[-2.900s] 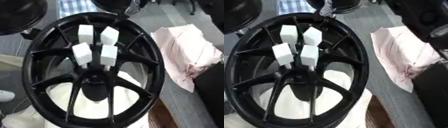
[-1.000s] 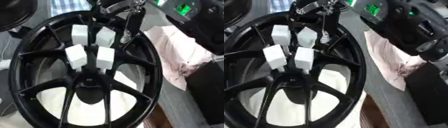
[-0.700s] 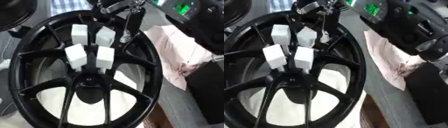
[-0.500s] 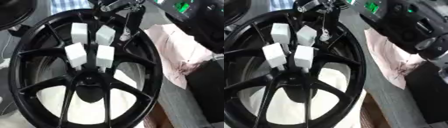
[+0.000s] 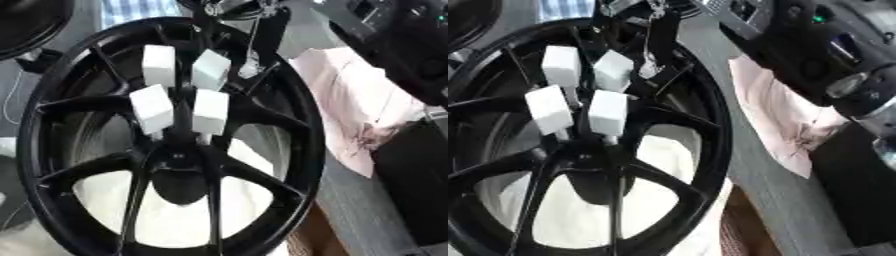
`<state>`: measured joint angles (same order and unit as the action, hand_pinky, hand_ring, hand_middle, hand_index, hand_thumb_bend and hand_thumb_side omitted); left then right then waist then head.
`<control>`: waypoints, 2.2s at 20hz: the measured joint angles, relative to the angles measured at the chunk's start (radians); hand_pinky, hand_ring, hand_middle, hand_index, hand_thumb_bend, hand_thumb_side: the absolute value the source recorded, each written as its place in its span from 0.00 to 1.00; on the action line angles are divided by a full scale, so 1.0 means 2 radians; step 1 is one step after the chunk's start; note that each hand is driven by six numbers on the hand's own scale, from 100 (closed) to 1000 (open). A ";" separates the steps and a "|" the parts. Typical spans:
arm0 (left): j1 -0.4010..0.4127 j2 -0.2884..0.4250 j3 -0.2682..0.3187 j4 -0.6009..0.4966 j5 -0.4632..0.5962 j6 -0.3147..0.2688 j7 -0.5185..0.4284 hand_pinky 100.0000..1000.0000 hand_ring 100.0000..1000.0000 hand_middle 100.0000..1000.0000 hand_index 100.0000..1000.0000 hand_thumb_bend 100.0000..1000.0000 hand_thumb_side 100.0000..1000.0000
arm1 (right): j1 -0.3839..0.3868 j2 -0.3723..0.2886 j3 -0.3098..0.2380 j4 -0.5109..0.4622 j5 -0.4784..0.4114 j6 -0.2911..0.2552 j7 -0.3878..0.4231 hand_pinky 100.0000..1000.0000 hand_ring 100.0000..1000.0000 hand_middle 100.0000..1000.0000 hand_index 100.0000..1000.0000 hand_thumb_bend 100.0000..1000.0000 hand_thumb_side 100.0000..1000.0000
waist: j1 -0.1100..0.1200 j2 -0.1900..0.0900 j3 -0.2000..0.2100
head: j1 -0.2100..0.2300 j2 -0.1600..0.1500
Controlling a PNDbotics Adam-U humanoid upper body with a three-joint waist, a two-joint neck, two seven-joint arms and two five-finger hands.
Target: Pull the pin out of the wheel hub.
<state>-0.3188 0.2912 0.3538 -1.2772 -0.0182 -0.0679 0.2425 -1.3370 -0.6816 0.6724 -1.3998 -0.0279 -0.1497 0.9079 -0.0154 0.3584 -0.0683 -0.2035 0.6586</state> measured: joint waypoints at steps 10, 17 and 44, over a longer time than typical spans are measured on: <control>0.000 0.000 0.000 0.000 0.000 0.000 0.000 0.63 0.40 0.36 0.62 0.35 0.73 | 0.000 0.005 0.003 -0.001 -0.016 0.024 0.000 0.80 0.76 0.58 0.73 0.29 0.10 | 0.000 0.000 0.001 | 0.000 0.000; 0.000 0.000 0.000 0.000 0.000 0.000 0.000 0.63 0.40 0.36 0.62 0.35 0.73 | 0.000 0.009 0.005 -0.001 -0.030 0.033 0.000 0.79 0.75 0.57 0.72 0.30 0.07 | -0.001 0.000 0.001 | 0.000 0.004; 0.001 0.000 0.000 0.000 0.000 0.003 -0.003 0.63 0.40 0.36 0.62 0.35 0.73 | -0.002 0.017 -0.003 0.010 -0.079 0.084 0.001 0.64 0.59 0.31 0.36 0.10 0.00 | -0.002 -0.007 -0.001 | -0.003 0.009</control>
<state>-0.3174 0.2912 0.3539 -1.2772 -0.0177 -0.0612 0.2356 -1.3416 -0.6468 0.6673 -1.3804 -0.1865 0.0187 0.9096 -0.0198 0.3452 -0.0702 -0.2098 0.6759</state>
